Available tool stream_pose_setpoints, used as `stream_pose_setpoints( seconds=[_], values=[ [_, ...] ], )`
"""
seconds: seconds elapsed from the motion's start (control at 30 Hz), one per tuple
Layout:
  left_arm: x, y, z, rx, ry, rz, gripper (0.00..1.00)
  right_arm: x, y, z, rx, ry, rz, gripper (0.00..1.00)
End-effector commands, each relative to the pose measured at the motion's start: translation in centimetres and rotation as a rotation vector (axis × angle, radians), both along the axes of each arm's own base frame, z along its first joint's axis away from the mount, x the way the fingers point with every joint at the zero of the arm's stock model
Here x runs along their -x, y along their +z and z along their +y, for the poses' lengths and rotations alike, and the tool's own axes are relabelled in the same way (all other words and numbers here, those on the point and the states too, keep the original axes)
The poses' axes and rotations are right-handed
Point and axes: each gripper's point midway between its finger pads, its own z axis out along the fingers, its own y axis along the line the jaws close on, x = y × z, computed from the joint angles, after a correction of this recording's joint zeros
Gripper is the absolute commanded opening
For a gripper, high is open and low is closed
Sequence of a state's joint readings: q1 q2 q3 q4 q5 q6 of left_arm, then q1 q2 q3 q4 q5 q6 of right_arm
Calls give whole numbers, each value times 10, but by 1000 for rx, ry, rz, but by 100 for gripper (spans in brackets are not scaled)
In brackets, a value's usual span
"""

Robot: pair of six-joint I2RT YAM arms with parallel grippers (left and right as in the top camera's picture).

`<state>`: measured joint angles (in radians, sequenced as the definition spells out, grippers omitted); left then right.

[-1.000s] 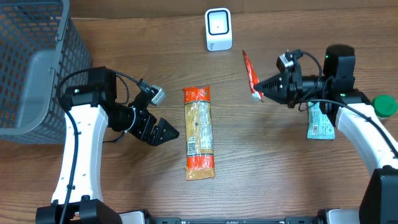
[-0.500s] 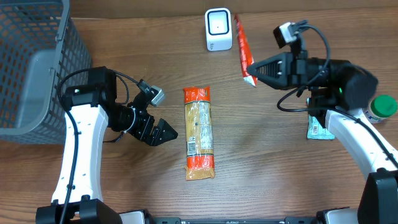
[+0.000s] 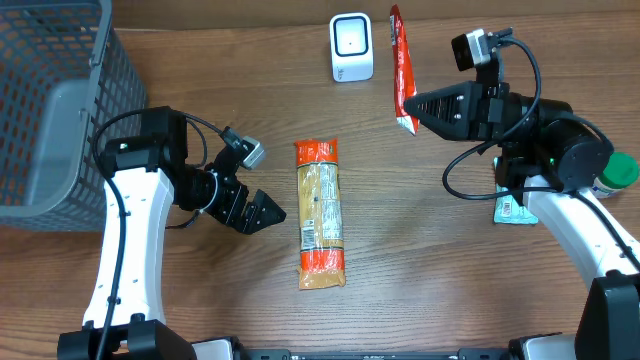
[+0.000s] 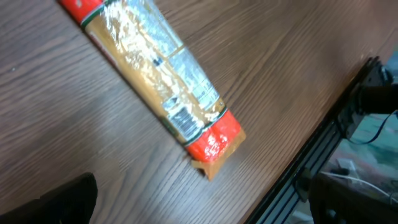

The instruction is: Scan the item barcode

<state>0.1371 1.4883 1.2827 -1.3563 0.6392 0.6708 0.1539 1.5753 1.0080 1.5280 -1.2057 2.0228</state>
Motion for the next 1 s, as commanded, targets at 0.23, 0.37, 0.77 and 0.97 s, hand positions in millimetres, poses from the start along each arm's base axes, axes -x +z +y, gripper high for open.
stream_pose_setpoints(
  seconds=[0.23, 0.37, 0.77, 0.97],
  values=[
    [-8, 53, -48, 407, -12, -71, 100, 32, 13, 0, 50, 76, 1, 4],
    [-9, 71, -57, 519, -51, -135, 10, 44, 16, 0, 79, 90, -36, 4],
    [-10, 123, -70, 822, -72, -220, 4, 65, -8, 1, 247, 153, -146, 4],
    [0, 115, -85, 764, -200, -305, 4, 67, -38, 1, 290, 178, -117, 4]
  ],
)
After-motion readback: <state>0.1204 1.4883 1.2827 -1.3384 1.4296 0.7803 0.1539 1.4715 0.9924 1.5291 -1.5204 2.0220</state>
